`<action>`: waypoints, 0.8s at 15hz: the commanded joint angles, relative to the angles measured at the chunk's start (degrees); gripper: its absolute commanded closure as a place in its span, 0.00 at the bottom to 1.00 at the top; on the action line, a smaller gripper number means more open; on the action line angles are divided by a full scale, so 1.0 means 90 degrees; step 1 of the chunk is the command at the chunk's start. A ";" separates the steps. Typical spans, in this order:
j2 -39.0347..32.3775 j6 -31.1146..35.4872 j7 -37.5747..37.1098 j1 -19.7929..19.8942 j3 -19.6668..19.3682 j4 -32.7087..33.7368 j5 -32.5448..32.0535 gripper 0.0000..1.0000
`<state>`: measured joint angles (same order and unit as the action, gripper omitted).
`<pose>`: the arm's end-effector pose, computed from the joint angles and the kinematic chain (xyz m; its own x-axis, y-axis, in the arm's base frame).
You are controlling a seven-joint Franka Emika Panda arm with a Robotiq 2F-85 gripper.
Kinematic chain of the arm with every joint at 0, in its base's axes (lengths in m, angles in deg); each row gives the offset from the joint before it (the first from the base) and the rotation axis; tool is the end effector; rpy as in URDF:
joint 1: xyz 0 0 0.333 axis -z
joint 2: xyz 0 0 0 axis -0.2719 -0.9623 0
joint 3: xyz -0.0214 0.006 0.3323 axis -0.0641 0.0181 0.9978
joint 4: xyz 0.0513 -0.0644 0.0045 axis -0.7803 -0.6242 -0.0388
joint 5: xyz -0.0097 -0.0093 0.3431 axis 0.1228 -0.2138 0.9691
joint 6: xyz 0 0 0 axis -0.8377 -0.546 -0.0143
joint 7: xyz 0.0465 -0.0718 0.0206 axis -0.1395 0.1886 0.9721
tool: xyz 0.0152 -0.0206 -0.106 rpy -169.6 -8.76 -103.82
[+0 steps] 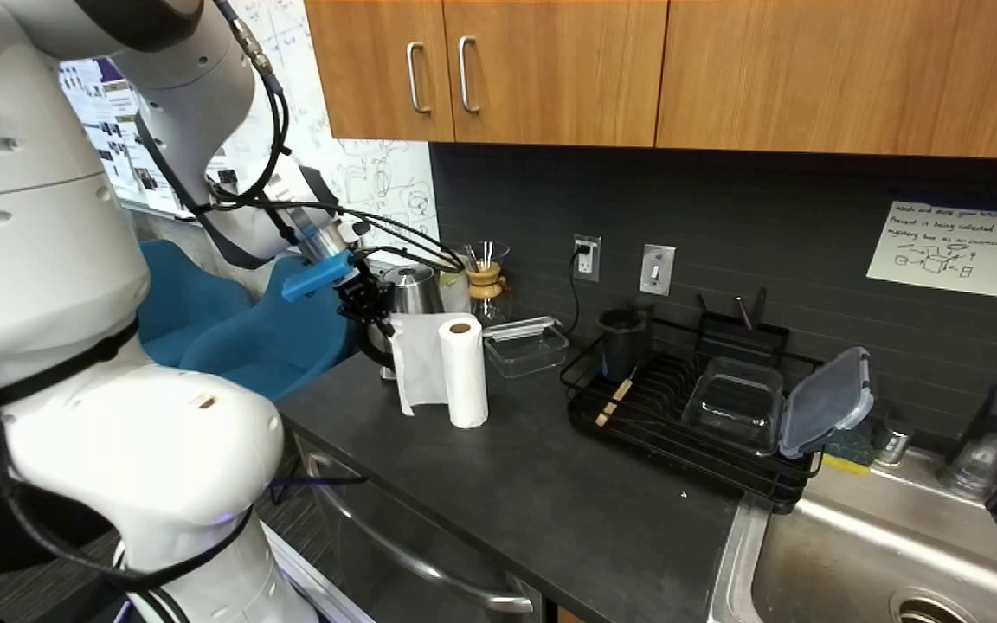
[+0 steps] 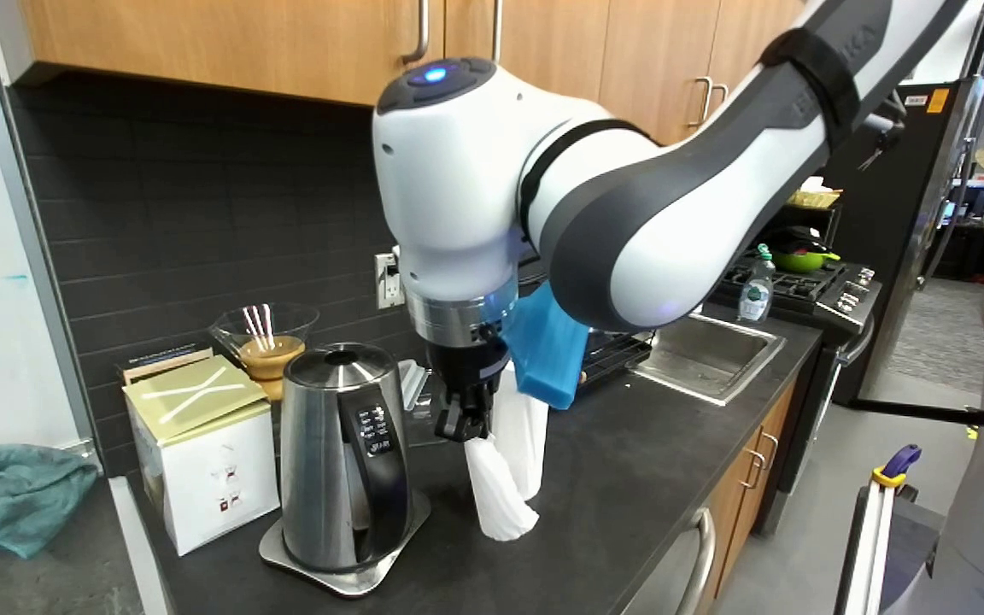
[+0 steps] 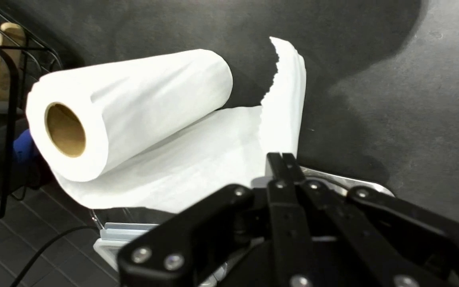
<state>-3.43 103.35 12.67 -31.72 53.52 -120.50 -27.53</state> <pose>0.3774 0.2370 0.3622 0.9070 0.4177 0.0535 0.3610 -0.8367 0.4119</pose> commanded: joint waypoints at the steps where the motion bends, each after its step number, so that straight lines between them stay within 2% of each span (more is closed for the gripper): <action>1: 0.0024 0.0027 0.0351 -0.0037 -0.0035 0.0039 0.0232 1.00; 5: 0.0031 0.0034 0.0611 -0.0078 0.0007 -0.0002 0.0348 1.00; 12: -0.0034 -0.0139 0.0573 -0.0297 0.0174 0.0037 0.0148 1.00</action>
<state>-3.70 103.33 17.35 -33.40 54.53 -120.58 -25.44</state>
